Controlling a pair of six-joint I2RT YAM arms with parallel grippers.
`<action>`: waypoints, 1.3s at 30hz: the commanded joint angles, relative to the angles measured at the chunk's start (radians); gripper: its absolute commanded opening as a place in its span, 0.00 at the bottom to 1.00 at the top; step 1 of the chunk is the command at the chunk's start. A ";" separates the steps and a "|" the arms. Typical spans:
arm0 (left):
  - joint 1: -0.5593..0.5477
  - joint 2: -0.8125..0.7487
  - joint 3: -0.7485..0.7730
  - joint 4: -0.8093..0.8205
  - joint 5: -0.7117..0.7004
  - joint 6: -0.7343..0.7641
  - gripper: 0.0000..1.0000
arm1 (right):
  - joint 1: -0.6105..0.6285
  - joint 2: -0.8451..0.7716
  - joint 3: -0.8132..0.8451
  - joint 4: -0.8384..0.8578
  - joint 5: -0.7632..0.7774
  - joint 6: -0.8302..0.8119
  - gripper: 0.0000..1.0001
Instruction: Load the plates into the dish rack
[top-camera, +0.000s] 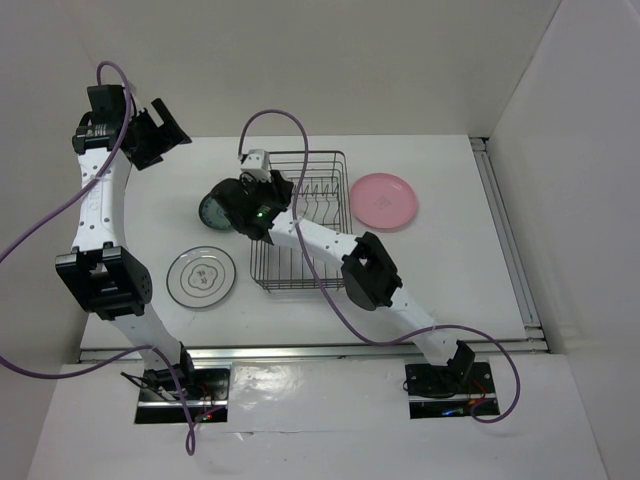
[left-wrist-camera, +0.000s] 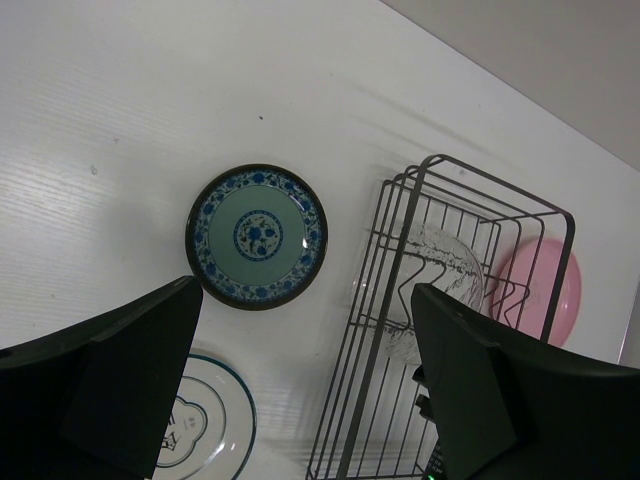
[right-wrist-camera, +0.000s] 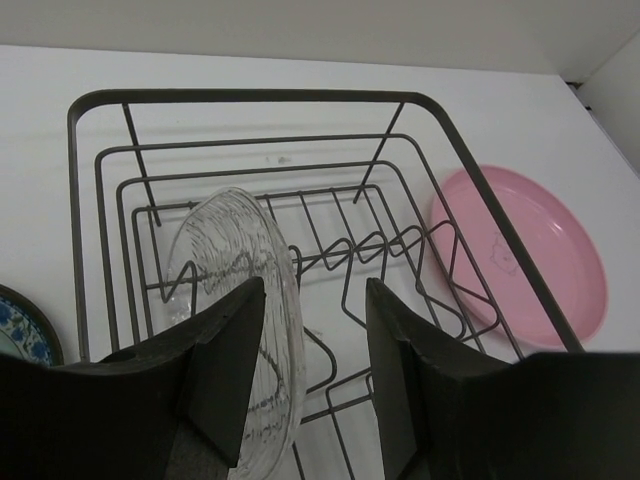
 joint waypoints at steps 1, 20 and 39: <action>-0.002 -0.015 -0.002 0.034 0.018 0.006 1.00 | 0.011 0.016 0.053 0.062 0.014 -0.031 0.52; -0.002 0.049 -0.021 0.044 -0.022 -0.015 1.00 | -0.124 -0.424 -0.187 -0.073 -0.503 0.127 0.81; 0.067 0.189 -0.378 0.280 0.158 -0.100 1.00 | -0.434 -1.092 -0.855 0.076 -1.081 0.027 0.85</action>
